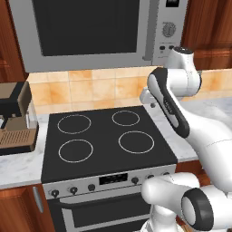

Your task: Take the tongs from the drawer on the right and place them on the dining counter next to the tray containing the hot dog.

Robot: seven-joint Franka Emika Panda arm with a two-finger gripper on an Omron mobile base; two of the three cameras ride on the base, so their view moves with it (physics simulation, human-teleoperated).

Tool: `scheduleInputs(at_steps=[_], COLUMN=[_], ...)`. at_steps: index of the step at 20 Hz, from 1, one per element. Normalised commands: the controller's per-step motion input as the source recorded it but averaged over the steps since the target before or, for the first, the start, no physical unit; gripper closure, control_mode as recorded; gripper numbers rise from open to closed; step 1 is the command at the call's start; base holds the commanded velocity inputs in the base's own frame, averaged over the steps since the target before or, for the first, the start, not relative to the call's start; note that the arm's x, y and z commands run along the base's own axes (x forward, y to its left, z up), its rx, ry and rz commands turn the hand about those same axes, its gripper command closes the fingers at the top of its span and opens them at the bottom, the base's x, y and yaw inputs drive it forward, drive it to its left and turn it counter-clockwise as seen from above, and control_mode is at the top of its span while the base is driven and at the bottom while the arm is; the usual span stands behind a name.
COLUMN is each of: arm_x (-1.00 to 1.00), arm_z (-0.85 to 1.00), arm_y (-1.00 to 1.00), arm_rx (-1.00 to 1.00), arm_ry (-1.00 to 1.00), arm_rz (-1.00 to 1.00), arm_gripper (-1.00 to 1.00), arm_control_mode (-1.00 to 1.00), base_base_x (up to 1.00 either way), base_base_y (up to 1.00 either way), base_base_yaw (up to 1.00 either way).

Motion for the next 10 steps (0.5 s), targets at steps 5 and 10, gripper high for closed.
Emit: scheduleInputs(at_steps=[5, 10], arm_x=[-0.33, -0.66], arm_z=[-0.12, -0.5], arm_y=[-0.44, -1.0], arm_rx=[0.02, 0.12], arm_ry=[0.0, 0.0], arm_rz=[-0.1, -0.42], arm_gripper=[-1.0, -1.0], arm_control_mode=[-1.0, -1.0], base_base_x=[0.0, 0.0], base_base_y=[0.0, 0.0], base_base_yaw=[0.0, 0.0])
